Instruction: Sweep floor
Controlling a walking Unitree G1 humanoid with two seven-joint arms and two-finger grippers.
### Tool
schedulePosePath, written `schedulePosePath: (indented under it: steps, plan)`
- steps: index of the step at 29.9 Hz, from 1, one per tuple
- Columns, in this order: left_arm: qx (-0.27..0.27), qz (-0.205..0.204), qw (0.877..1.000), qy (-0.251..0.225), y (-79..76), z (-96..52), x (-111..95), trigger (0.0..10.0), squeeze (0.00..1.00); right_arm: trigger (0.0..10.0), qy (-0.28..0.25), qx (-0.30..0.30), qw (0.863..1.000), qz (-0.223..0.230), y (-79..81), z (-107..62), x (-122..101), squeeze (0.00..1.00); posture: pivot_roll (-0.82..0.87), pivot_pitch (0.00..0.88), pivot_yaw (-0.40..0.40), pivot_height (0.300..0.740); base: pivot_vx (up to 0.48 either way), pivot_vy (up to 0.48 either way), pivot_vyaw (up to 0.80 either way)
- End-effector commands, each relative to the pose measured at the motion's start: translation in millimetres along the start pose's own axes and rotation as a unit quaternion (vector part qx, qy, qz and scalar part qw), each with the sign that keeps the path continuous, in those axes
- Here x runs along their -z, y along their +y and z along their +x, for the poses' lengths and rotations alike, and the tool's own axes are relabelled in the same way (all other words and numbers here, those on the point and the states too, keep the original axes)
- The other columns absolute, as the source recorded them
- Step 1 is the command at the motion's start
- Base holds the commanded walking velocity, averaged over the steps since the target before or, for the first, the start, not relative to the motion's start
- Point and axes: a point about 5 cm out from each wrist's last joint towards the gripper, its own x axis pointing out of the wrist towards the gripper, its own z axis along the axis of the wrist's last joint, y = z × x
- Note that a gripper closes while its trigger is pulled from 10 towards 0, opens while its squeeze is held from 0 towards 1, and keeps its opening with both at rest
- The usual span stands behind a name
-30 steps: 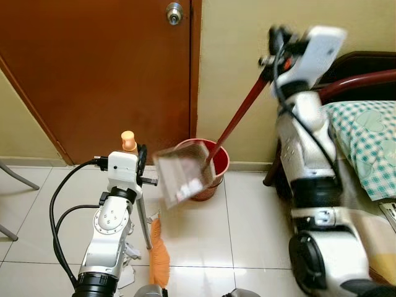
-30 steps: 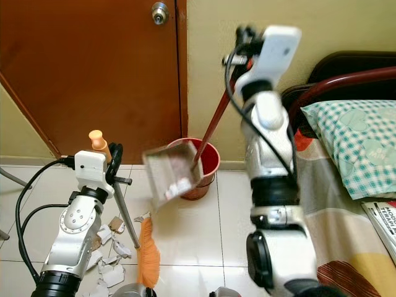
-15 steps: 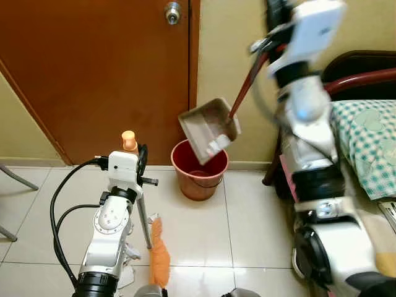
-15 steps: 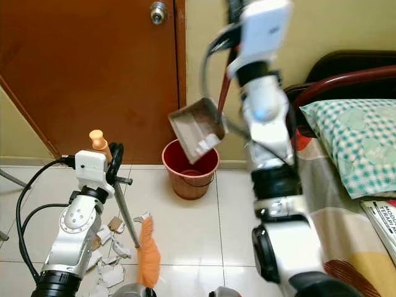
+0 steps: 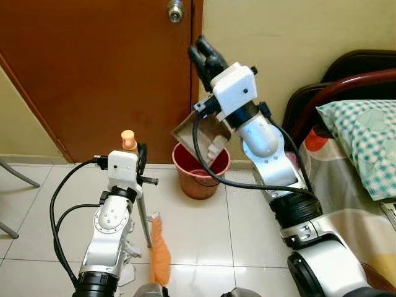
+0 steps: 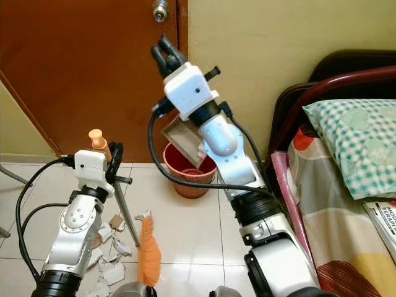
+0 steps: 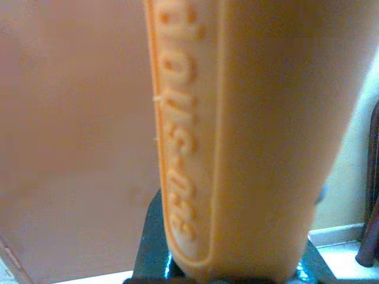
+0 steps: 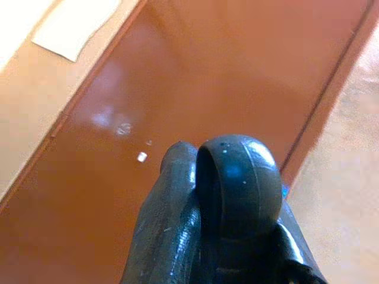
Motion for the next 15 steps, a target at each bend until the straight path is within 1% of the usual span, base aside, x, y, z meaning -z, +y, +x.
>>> schedulePosePath:
  steps: [1, 2, 3, 4, 5, 15]
  plan:
    - [0.002, -0.009, 1.0, -0.008, -2.7, 1.5, -3, 10.0, 0.0, 10.0, -0.032, -0.021, 0.999, -0.016, 3.1, 3.4, -10, 0.0, -0.02, 0.0, -0.024, 0.74, 0.0, 0.0, 0.0]
    - [0.002, -0.009, 1.0, -0.008, -2.9, 1.5, -3, 10.0, 0.0, 10.0, -0.03, -0.045, 0.998, -0.014, 9.6, 1.2, -8, 0.0, -0.02, 0.0, -0.024, 0.74, 0.0, 0.0, 0.0]
    - [0.002, -0.009, 1.0, -0.008, -2.9, 1.5, -3, 10.0, 0.0, 10.0, -0.03, -0.045, 0.998, -0.014, 9.6, 1.2, -8, 0.0, -0.02, 0.0, -0.024, 0.74, 0.0, 0.0, 0.0]
    - [0.003, -0.01, 1.0, -0.008, -3.8, 1.7, -2, 10.0, 0.0, 10.0, -0.022, -0.091, 0.996, -0.006, 21.6, -4.6, -3, 0.0, -0.03, 0.0, -0.027, 0.74, 0.0, 0.0, 0.0]
    - [0.004, -0.011, 1.0, -0.008, -4.5, 1.9, -2, 10.0, 0.0, 10.0, -0.02, -0.105, 0.994, -0.009, 25.6, -7.5, -1, 0.0, -0.03, 0.0, -0.027, 0.74, 0.0, 0.0, 0.0]
    - [0.006, -0.013, 1.0, -0.008, -6.5, 2.4, -2, 10.0, 0.0, 10.0, 0.001, -0.143, 0.99, -0.009, 38.0, -20.0, 10, 0.0, -0.03, 0.0, -0.029, 0.74, 0.0, 0.0, 0.0]
